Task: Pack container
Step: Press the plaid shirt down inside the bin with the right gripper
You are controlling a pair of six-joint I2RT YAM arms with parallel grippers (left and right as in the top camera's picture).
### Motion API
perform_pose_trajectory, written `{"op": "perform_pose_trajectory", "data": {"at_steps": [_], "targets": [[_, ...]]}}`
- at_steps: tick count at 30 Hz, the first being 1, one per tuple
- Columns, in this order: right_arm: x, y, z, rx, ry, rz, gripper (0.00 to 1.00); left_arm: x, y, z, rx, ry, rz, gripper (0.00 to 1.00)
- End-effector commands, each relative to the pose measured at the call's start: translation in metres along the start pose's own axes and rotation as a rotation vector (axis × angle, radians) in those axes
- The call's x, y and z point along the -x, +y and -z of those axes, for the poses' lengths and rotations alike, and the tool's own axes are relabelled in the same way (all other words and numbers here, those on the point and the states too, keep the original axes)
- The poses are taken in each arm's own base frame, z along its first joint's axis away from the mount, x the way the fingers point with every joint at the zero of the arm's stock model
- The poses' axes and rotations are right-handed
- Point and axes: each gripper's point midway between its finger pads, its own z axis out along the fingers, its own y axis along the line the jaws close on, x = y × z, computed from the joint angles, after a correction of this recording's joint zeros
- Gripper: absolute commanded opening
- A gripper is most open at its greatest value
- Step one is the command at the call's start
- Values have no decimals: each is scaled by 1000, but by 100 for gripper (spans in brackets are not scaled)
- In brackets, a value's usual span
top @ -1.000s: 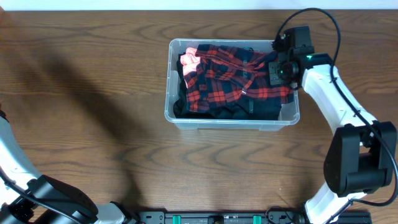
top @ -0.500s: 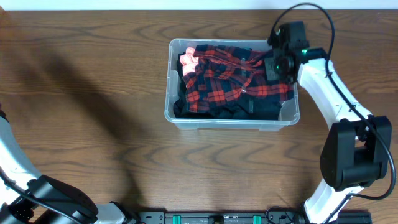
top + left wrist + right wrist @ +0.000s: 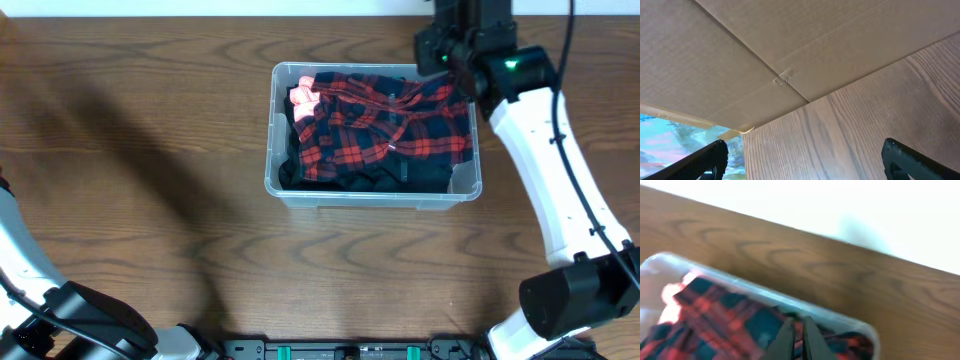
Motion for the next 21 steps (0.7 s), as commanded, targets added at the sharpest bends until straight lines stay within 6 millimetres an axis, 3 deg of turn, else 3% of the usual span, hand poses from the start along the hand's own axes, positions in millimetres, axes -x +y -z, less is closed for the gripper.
{"op": "perform_pose_trajectory", "data": {"at_steps": [1,6,16,19,21], "targets": [[-21,33,-14,75,73,47,5,-3,5,1,17,2,6,98],[-71,70,-37,155,252,91,5,-3,5,1,17,2,6,98],[-252,93,-78,163,876,104,4,-3,5,1,17,2,6,98],[-271,94,-84,176,930,141,4,-3,5,1,17,2,6,98],[-267,95,-89,180,904,146,3,-3,5,1,17,2,6,98]]}}
